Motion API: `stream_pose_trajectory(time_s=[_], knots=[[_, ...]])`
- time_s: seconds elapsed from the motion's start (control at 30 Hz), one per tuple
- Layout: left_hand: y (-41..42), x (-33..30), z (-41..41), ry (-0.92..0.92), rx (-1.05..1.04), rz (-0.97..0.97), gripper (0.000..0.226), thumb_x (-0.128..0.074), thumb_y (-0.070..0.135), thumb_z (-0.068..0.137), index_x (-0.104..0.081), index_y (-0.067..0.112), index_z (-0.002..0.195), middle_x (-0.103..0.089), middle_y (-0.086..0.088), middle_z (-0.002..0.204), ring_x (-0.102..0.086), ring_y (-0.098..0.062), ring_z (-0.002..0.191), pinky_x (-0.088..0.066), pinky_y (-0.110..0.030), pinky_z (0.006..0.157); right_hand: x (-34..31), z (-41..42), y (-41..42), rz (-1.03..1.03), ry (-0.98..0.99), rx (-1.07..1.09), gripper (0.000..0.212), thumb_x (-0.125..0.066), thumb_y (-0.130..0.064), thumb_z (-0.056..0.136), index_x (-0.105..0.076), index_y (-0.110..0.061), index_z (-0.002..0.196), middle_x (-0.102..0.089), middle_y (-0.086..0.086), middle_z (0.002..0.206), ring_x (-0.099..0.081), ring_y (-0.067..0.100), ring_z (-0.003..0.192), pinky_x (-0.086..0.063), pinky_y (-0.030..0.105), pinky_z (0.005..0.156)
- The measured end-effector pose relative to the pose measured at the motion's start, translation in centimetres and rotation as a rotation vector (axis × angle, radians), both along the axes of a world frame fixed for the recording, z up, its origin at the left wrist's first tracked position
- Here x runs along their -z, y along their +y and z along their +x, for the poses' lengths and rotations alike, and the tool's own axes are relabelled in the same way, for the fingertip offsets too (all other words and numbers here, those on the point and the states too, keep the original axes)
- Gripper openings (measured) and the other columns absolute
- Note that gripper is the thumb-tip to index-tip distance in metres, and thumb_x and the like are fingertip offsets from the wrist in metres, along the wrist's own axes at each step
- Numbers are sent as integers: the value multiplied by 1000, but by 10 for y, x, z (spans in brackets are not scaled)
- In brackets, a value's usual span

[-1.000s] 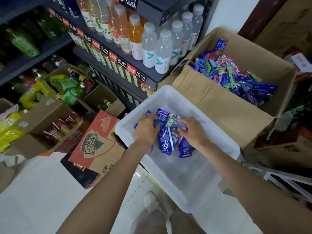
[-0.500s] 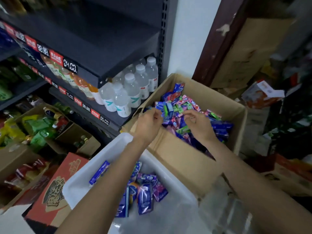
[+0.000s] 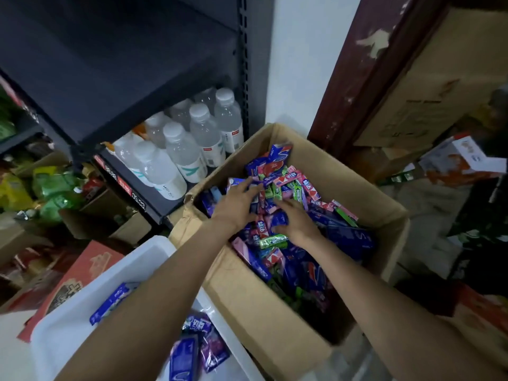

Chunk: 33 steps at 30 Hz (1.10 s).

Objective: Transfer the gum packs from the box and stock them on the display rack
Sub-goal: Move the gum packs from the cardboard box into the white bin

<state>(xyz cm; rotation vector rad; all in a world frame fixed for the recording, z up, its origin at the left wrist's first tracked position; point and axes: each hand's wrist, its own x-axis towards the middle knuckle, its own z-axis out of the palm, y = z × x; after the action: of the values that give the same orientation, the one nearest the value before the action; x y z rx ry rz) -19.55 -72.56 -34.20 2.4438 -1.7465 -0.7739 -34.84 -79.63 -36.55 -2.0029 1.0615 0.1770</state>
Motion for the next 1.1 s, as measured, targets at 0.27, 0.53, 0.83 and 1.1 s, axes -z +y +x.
stream_pose_trajectory(time_s=[0.27,0.53,0.83,1.1], knots=[[-1,6,-1,80,-65,-185,56,-71,4,78,-54,14,130,-45,-13,131,-42,-33,121,-30,-35,104,-2,0,-9,-27,-58,-26,57,-77,-8,73,-50,-10,123,-34,10,139,-39,24,127,-32,23,96],[22,-22,-6,242,-270,-524,52,-76,2,73,-61,13,122,-53,-7,124,-49,-18,116,-26,-9,95,-17,-12,-6,-76,-121,65,74,-77,-18,75,-40,-10,139,-42,7,144,-39,22,133,-34,31,105],[78,-65,2,375,-430,-692,49,-78,9,72,-63,20,117,-52,12,113,-54,-13,109,-45,-31,98,-75,0,25,-117,-446,248,37,-77,-22,77,-58,-10,107,-67,5,96,-63,16,86,-49,33,72],[211,-84,23,447,-519,-783,47,-79,12,72,-60,31,110,-59,5,113,-58,-3,93,-41,-4,81,-103,25,137,-4,-638,265,56,-77,-11,74,-50,-25,121,-63,-4,103,-61,13,96,-50,34,87]])
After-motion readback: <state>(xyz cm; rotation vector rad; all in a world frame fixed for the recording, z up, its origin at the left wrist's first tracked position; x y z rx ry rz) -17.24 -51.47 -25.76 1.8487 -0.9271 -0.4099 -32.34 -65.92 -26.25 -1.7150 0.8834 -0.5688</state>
